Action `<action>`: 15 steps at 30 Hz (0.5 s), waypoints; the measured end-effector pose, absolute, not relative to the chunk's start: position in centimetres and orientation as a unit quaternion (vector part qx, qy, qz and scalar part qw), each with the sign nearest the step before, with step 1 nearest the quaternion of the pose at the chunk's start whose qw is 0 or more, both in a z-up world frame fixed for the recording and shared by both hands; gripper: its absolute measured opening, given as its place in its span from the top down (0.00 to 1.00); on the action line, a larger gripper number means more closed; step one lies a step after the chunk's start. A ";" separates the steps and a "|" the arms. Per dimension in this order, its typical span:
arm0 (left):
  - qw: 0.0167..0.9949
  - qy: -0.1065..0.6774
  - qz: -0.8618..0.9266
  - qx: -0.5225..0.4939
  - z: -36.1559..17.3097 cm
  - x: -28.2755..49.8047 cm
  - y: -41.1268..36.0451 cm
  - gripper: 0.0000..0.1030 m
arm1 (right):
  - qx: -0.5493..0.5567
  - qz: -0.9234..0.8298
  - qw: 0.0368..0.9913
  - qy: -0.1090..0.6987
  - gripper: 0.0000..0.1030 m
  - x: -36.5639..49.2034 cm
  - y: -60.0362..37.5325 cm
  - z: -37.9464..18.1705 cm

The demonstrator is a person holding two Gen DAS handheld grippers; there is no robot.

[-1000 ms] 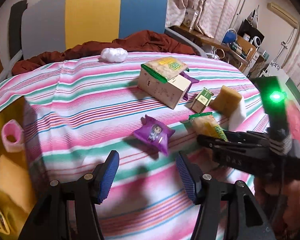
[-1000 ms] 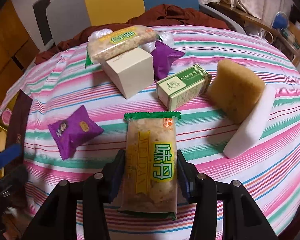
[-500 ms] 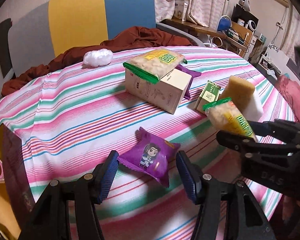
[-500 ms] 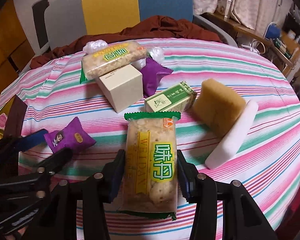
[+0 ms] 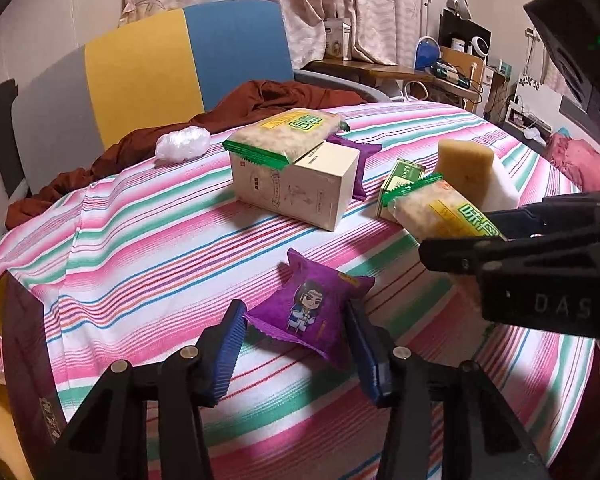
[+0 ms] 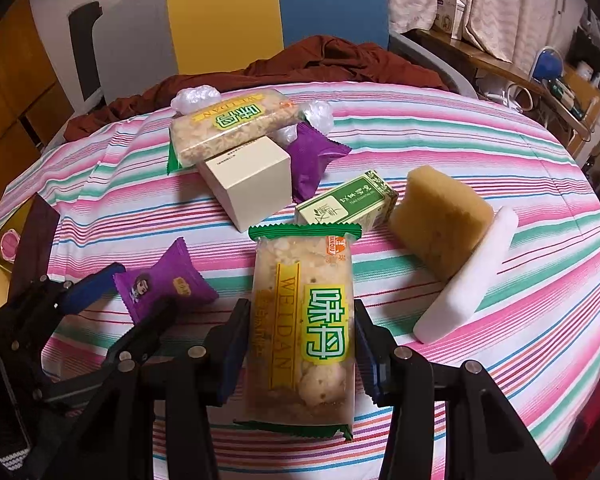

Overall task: Organize objects
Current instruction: 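Grasp the purple snack packet with the left tool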

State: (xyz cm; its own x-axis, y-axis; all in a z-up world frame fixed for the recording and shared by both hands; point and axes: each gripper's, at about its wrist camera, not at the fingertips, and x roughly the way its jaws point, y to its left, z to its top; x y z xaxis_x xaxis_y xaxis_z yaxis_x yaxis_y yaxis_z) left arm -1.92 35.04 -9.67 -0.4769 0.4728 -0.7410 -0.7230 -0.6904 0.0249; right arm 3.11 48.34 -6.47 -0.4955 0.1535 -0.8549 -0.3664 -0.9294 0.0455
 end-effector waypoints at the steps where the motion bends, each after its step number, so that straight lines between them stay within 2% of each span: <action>1: 0.355 0.167 0.842 -0.369 -9.6 -1.9 34.9 0.51 | -0.477 0.859 0.152 0.107 0.53 3.1 48.2 -6.4; 15: 0.363 0.117 0.853 -0.357 -7.6 0.8 30.9 0.52 | -0.453 0.878 0.143 0.059 0.53 3.0 46.6 -5.4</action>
